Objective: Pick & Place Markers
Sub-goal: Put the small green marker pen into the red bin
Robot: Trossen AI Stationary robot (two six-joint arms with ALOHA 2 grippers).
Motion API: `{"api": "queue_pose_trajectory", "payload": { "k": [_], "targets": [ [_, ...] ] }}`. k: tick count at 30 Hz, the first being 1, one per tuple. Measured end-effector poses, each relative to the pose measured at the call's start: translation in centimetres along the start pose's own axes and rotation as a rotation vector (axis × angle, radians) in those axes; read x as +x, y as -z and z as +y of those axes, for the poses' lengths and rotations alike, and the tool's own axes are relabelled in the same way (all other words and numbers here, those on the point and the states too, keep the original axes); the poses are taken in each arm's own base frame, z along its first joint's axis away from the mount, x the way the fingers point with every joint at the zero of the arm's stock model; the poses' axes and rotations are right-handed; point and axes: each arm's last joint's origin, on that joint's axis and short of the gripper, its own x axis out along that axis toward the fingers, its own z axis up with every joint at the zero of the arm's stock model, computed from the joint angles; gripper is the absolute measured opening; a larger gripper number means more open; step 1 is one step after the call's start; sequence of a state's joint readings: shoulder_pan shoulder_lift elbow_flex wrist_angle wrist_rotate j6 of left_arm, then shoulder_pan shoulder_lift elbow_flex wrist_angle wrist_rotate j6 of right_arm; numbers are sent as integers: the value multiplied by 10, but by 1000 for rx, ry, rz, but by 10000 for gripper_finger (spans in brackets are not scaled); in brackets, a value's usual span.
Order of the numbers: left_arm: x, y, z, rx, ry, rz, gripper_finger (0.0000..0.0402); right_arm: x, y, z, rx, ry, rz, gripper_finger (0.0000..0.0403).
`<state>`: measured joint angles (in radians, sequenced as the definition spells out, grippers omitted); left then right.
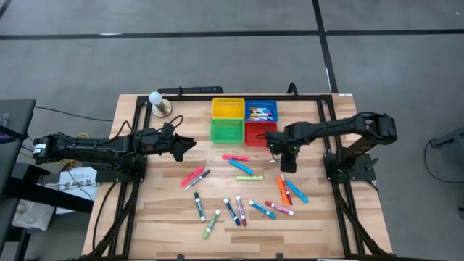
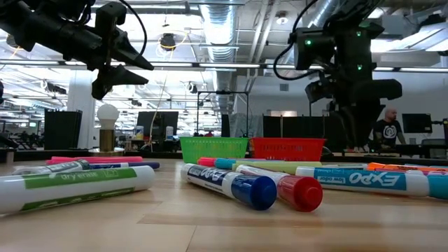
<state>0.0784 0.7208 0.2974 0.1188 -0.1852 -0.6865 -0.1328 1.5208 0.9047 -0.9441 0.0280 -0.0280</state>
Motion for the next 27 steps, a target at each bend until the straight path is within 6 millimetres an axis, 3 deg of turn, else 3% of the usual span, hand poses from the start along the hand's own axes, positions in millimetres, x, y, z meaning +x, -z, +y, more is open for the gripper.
{"api": "queue_pose_trajectory", "payload": {
  "k": [6, 13, 27],
  "targets": [
    [0, 0, 0, 0, -1, 1, 158, 1, 0, 7, -60, 1, -16, 124],
    [0, 0, 0, 1, -2, 2, 158, 25, 15, 13, -79, -1, 20, 124],
    [0, 0, 0, 1, -4, 4, 158, 25, 8, 11, -110, 66, -48, 124]
  ]
}}
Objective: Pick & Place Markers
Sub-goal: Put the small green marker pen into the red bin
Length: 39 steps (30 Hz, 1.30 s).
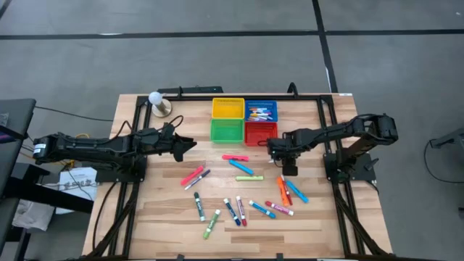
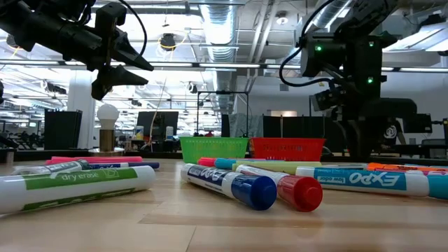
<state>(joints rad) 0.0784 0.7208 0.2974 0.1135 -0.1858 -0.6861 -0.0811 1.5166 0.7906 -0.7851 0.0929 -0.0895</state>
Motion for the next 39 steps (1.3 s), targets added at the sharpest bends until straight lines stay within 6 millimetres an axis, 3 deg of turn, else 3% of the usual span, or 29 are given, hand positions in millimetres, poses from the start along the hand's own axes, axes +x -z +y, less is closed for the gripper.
{"api": "queue_pose_trajectory", "payload": {
  "k": [9, 30, 39],
  "targets": [
    [0, 0, 0, 0, 0, 0, 158, 0, -4, 0, -67, -5, -47, 124],
    [0, 0, 0, 0, 0, 0, 158, 22, 8, 2, -72, 19, -56, 124],
    [0, 0, 0, 0, 0, 0, 158, 23, 8, 3, -74, -6, -56, 82]
  ]
}}
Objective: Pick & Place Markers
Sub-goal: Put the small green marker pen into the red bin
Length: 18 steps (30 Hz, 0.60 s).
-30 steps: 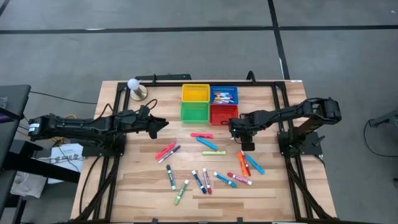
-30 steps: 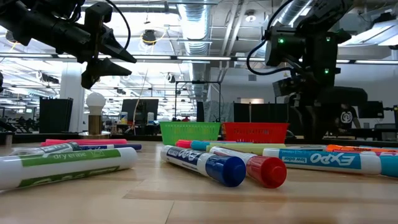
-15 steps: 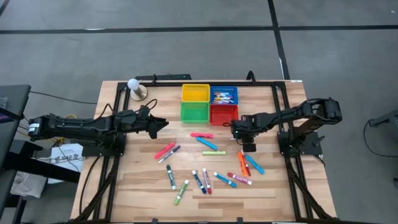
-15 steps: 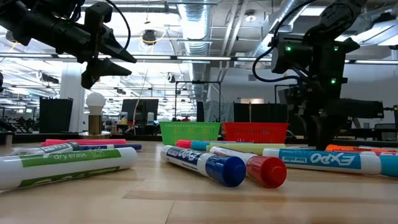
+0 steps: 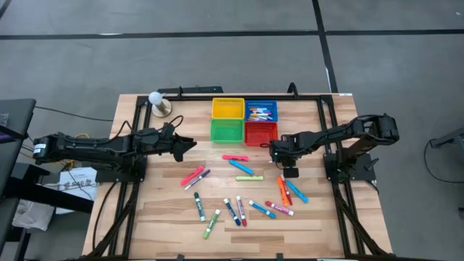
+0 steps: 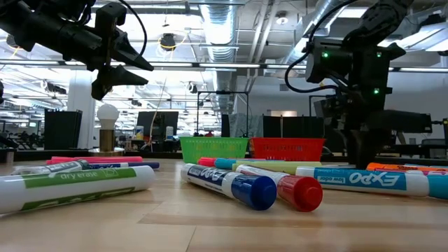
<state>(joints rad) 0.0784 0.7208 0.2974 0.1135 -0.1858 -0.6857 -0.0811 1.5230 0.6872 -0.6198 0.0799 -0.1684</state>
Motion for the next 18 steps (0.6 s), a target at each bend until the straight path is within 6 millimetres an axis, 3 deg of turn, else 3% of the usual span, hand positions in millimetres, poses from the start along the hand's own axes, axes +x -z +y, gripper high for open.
{"api": "queue_pose_trajectory", "payload": {
  "k": [9, 18],
  "targets": [
    [0, 0, 0, 0, 0, 0, 158, 0, 0, 0, 1, -7, 1, 29],
    [0, 0, 0, 0, 0, 0, 158, -4, -3, -1, 11, -12, 13, 44]
  ]
}}
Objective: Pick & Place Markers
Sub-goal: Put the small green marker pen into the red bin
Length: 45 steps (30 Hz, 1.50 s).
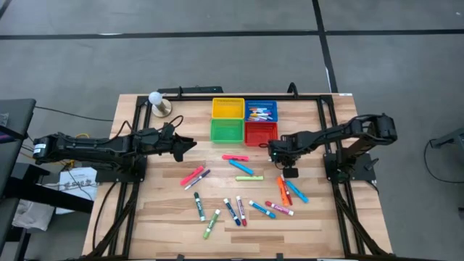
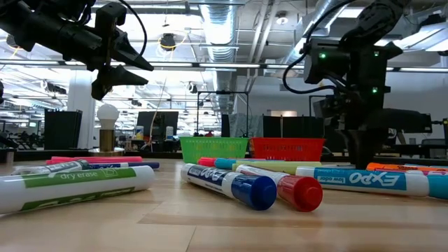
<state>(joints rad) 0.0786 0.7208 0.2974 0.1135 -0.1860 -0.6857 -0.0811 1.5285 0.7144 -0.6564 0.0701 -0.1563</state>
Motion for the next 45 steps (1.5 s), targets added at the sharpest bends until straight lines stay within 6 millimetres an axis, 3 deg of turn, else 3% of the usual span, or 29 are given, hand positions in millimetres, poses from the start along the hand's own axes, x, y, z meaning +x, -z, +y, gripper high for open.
{"api": "queue_pose_trajectory", "payload": {
  "k": [13, 25, 35, 45],
  "targets": [
    [0, 0, 0, 0, 0, 0, 158, -24, -14, -4, -4, -9, 36, 44],
    [0, 0, 0, 0, 0, 0, 158, -77, -36, -5, -9, -141, 32, 41],
    [0, 0, 0, 0, 0, 0, 158, -122, -53, 7, -71, -163, -27, 40],
    [0, 0, 0, -1, 4, -5, 158, -142, -58, 17, -70, -156, -55, 42]
  ]
}}
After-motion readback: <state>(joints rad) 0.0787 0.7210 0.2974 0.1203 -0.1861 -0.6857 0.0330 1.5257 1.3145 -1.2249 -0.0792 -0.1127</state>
